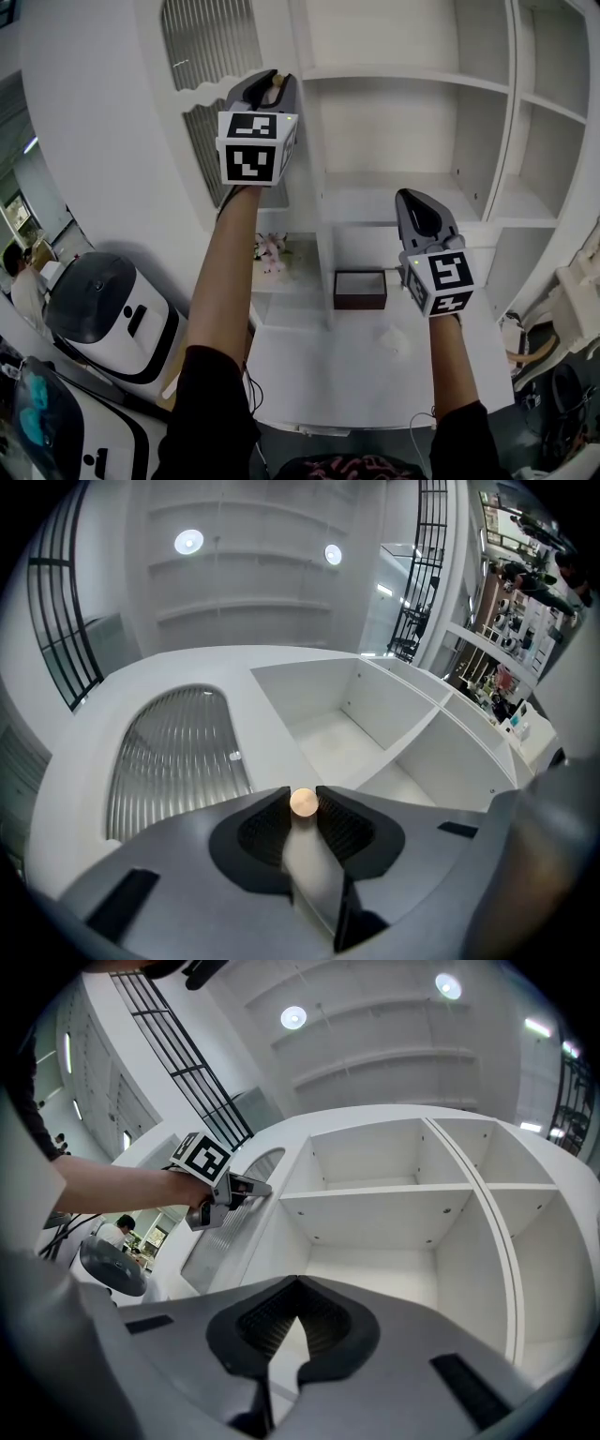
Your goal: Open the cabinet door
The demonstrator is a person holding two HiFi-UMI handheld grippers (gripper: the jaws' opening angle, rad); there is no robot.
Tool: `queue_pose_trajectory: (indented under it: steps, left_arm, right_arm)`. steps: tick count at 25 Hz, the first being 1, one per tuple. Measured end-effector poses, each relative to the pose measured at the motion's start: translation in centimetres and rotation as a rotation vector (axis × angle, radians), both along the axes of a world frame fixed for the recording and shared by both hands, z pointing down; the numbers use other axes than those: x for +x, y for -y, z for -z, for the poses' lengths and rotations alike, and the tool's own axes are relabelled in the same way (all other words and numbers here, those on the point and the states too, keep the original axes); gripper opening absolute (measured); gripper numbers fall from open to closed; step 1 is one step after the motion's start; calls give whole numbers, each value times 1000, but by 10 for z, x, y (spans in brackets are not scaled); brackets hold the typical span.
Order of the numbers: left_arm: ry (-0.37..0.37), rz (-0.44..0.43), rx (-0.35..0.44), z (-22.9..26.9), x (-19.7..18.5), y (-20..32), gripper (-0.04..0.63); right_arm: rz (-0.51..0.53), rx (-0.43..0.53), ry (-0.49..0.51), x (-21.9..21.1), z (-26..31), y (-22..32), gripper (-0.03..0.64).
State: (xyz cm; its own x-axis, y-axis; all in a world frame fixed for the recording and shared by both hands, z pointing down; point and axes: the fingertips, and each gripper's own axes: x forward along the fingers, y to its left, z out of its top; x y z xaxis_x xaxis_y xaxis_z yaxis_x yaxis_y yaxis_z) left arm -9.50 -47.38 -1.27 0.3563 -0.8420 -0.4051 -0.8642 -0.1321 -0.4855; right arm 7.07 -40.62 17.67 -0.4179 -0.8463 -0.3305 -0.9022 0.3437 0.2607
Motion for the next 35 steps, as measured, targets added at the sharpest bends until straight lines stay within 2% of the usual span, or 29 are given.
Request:
queue_pose_trajectory:
  steps: [6,12,16,20,35]
  left_arm:
    - [16,-4,5,0,-1,-6,97]
    - [-2,-86,-8,0,-2,-17,95]
    - [32,-88,9,-1,-6,-30,84]
    - [34,-107,3,-1,-8,-40,83]
    - [68,-276,24,0,-31,-101,83]
  right_arm:
    - [2,-15,-3,-1,-5,-2,15]
    - [1,-26,-3,-1,-9,-5,14]
    - [10,-31,-2,-6,-11,-10,15]
    - [22,-39,-5,-15,-13,-18,14]
    - [64,-45,-30,-44,-14,-35,15]
